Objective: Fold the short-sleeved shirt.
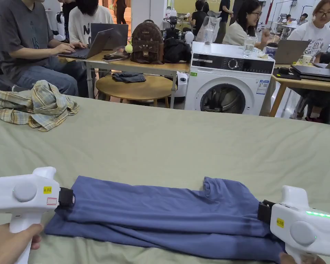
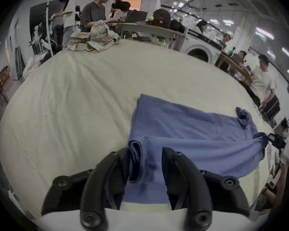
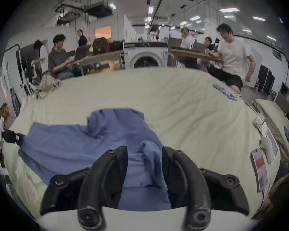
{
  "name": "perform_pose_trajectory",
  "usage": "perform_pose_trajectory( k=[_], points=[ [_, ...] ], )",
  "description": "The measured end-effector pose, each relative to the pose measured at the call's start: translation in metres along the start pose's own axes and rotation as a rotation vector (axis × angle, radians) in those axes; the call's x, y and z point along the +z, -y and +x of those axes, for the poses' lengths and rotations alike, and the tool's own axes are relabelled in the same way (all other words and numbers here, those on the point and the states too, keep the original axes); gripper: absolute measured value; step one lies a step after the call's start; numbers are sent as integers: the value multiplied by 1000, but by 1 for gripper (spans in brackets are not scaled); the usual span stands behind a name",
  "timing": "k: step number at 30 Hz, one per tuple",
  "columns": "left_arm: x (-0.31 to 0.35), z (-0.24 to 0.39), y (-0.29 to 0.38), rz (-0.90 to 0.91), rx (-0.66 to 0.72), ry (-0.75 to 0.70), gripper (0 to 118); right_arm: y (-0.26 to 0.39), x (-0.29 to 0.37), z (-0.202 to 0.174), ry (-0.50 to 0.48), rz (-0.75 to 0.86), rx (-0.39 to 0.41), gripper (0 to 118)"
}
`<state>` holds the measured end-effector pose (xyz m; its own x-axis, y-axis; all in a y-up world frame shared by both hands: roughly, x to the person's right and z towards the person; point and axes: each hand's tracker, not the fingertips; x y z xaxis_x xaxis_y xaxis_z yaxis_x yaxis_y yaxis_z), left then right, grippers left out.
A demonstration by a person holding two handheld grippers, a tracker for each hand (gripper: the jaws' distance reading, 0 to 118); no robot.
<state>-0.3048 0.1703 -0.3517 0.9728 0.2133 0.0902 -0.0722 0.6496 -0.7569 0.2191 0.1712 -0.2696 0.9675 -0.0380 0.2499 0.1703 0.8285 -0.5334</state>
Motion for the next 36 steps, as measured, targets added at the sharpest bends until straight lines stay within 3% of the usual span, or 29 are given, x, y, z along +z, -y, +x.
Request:
perform_pose_trajectory(
  k=[4, 7, 8, 9, 10, 11, 18, 27, 28, 30, 31, 36],
  points=[
    [26, 19, 17, 152, -38, 51, 36, 7, 30, -26, -27, 118, -2, 38],
    [50, 37, 38, 259, -53, 65, 33, 18, 49, -47, -49, 172, -9, 3],
    [46, 31, 41, 285, -57, 51, 20, 21, 54, -52, -49, 185, -16, 0],
    [51, 35, 46, 314, -70, 35, 4, 25, 59, -58, -51, 213, -25, 0],
    [54, 39, 51, 324, -90, 8, 0, 27, 62, -62, -49, 224, -17, 0],
    [58, 43, 56, 342, -93, -44, 0, 29, 65, -66, -45, 236, -7, 0],
    [58, 11, 52, 247, -69, -46, 0, 33, 69, -73, -52, 211, 7, 0],
    [7, -43, 4, -138, 43, -23, 0, 43, 60, -64, -44, 145, 47, 0],
    [4, -41, 5, -191, 54, 8, 8, 44, 59, -63, -37, 134, 58, 0],
    [-14, -44, 5, -265, 83, -9, 42, 48, 56, -61, -34, 122, 65, 0],
    [-21, -45, 6, -306, 89, -11, 51, 49, 55, -59, -32, 114, 68, 0],
    [-30, -24, 18, -334, 47, -85, 54, 56, 52, -51, -15, 81, 74, 0]
  ],
)
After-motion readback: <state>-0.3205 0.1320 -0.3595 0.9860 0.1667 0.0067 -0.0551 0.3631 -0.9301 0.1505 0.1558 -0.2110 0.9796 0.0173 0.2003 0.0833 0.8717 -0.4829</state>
